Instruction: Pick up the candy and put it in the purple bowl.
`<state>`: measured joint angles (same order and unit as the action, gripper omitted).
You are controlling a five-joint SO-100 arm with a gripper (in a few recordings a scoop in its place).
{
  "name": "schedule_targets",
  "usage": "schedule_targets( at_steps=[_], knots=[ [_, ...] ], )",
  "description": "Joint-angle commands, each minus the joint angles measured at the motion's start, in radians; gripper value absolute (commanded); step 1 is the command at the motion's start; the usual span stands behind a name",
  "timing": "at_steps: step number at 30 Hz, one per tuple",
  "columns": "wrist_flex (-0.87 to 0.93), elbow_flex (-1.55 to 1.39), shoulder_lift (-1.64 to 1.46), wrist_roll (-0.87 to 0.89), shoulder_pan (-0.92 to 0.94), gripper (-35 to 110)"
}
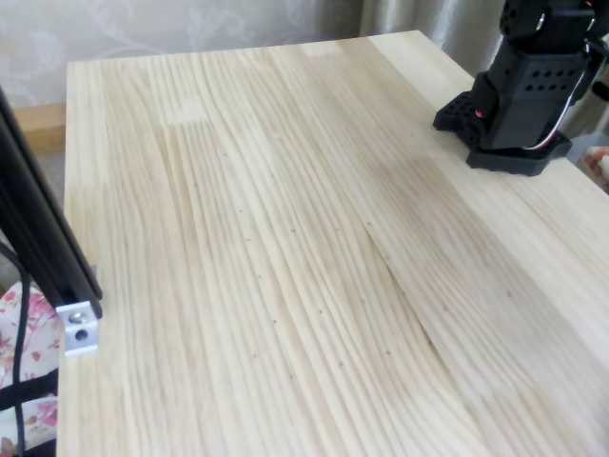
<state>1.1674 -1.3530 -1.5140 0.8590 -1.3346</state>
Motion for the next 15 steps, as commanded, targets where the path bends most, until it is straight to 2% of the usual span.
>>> schedule_targets(
  at_steps=[1, 15],
  knots=[
    [0.014, 0.138, -0.002, 0.014, -0.043, 3],
    [0.011, 0.173, 0.072, 0.029, -0.061, 7]
  ],
)
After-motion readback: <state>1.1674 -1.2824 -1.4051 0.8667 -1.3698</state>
